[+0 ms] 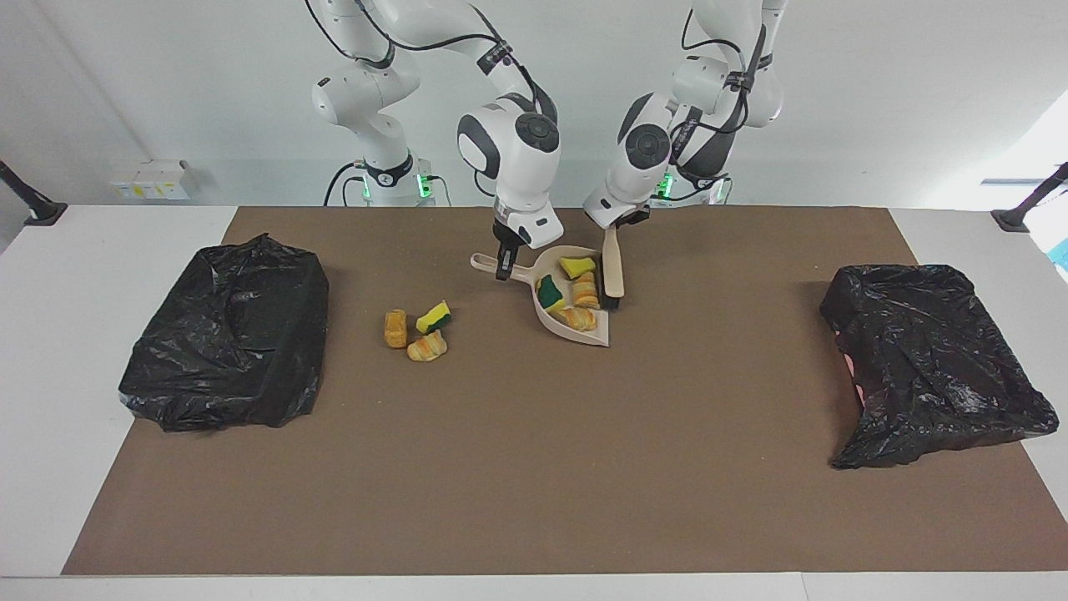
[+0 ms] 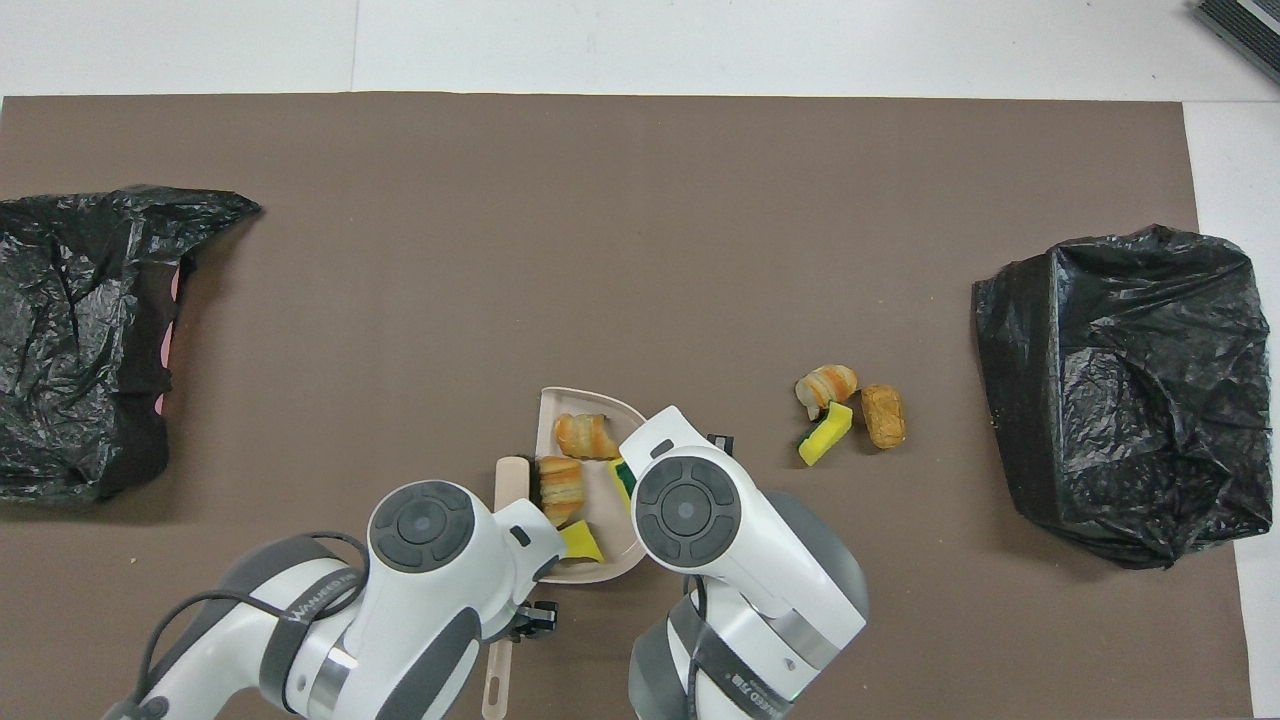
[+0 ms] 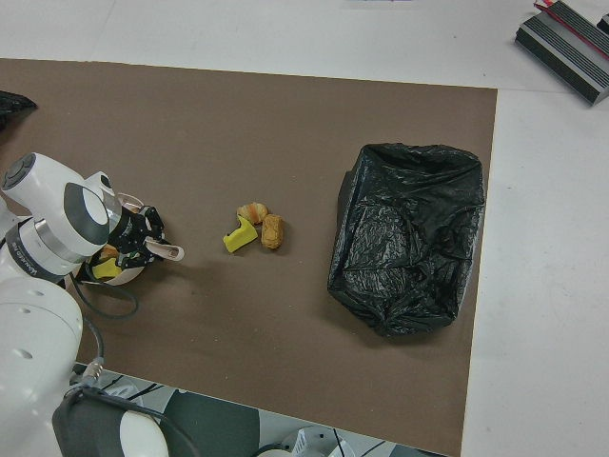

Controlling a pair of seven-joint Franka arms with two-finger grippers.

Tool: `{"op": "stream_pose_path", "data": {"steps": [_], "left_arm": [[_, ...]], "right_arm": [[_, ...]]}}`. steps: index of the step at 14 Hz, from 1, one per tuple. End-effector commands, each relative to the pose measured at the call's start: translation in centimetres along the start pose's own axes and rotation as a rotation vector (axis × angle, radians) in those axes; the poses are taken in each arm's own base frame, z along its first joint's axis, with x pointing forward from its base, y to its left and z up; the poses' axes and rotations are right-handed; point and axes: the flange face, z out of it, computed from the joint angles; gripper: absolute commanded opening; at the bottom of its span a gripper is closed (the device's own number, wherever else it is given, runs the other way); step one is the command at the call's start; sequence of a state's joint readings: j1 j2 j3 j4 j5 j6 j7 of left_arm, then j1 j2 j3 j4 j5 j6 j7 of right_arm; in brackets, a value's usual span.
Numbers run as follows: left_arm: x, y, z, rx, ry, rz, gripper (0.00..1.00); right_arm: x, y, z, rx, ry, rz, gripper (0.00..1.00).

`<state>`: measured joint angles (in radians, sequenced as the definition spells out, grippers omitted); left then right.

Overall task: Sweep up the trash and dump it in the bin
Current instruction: 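Brush the trash into the dustpan with the left gripper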

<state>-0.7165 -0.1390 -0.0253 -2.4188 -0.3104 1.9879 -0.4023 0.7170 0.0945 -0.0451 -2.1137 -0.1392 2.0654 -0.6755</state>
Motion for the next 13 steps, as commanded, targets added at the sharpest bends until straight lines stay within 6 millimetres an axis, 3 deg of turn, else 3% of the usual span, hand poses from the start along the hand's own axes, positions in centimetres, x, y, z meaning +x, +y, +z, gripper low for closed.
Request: {"op": "stream_pose_path", "data": {"steps": [1, 4, 6, 7, 10, 13], "left_arm": [[-0.1, 1.9, -1.0, -0.068, 0.017, 0.043, 0.0], [1.5, 1.2, -2.1, -0.07, -0.019, -0.004, 0.0], [4.9, -3.0, -3.5, -0.089, -0.023, -0.115, 0.0], [5.7, -4.1, -3.8, -0.067, -0.019, -0.126, 0.0], [7.2, -7.7, -4.3, 0.045, 0.028, -0.132, 0.0], [7.4, -9.1, -4.2, 0.06, 0.027, -0.146, 0.0]], "right_arm": [[-0.1, 0.2, 0.0, -0.016, 0.001, -0.008, 0.0], [-0.2, 0.3, 0.1, -0.012, -0.001, -0.004, 0.0], [-0.7, 0.7, 0.0, -0.005, -0.003, 0.008, 0.0], [-1.2, 1.0, -0.4, -0.006, 0.005, 0.02, 0.0], [-2.9, 2.0, -1.3, 0.004, 0.009, 0.054, 0.0], [-5.9, 2.9, -3.5, 0.013, 0.008, 0.116, 0.0]]}}
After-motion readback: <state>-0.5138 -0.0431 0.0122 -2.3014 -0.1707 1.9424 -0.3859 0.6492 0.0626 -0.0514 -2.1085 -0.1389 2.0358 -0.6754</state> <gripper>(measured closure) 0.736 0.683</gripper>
